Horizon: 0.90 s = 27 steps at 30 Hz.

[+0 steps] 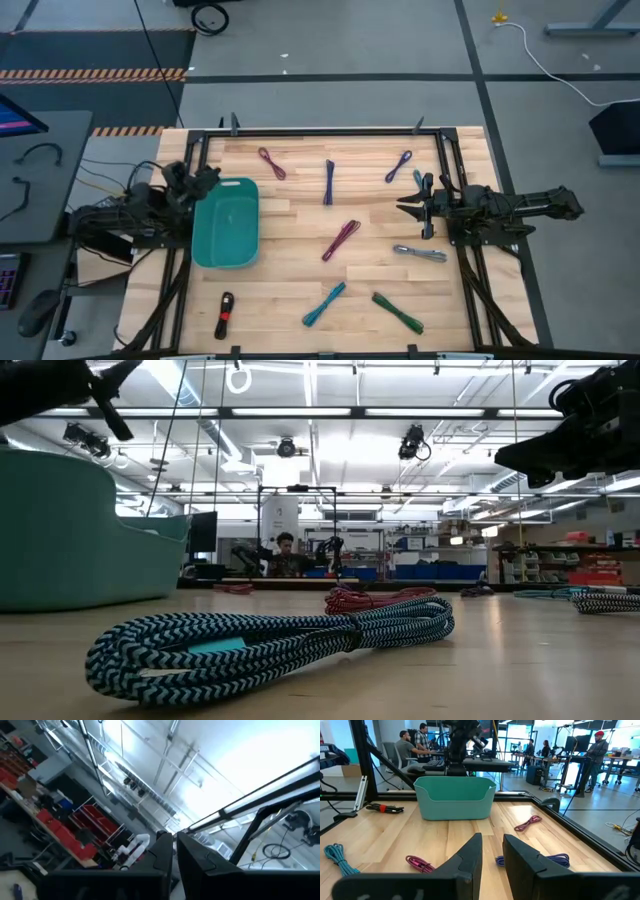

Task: Pick and place USB-C Cables
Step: Put the bottom red charger cable into the blue bin

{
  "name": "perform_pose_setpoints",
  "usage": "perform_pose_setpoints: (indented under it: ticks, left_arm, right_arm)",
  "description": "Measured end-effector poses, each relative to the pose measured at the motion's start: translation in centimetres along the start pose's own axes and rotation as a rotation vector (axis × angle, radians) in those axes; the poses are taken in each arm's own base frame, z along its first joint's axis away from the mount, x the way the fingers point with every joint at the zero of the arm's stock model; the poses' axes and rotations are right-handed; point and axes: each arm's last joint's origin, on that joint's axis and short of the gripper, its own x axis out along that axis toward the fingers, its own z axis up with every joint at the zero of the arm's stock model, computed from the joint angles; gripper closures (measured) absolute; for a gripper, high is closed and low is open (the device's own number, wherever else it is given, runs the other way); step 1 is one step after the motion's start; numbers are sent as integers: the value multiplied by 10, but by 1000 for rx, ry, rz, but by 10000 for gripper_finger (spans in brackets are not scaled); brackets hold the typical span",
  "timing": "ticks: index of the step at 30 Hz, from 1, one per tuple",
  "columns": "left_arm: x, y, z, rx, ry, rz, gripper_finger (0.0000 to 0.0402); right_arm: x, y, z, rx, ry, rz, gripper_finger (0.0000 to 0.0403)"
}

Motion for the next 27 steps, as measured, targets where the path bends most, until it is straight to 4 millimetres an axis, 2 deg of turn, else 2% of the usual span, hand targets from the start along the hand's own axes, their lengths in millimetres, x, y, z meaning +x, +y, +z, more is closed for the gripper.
perform_pose_setpoints:
  ticks: [3,7,15,21,27]
  left_arm:
    - [13,-10,6,19,64,38,377]
    - [38,-20,6,82,240,130,379]
    - [119,-39,-14,301,669,156,379]
    - [182,-29,-58,447,842,212,379]
    - [233,6,-129,434,994,294,379]
  right_arm:
    - [0,0,0,0,0,1,321]
    - [0,0,0,0,0,2,321]
    - [0,0,0,0,0,1,321]
    - [0,0,0,0,0,1,321]
    - [0,0,0,0,0,1,321]
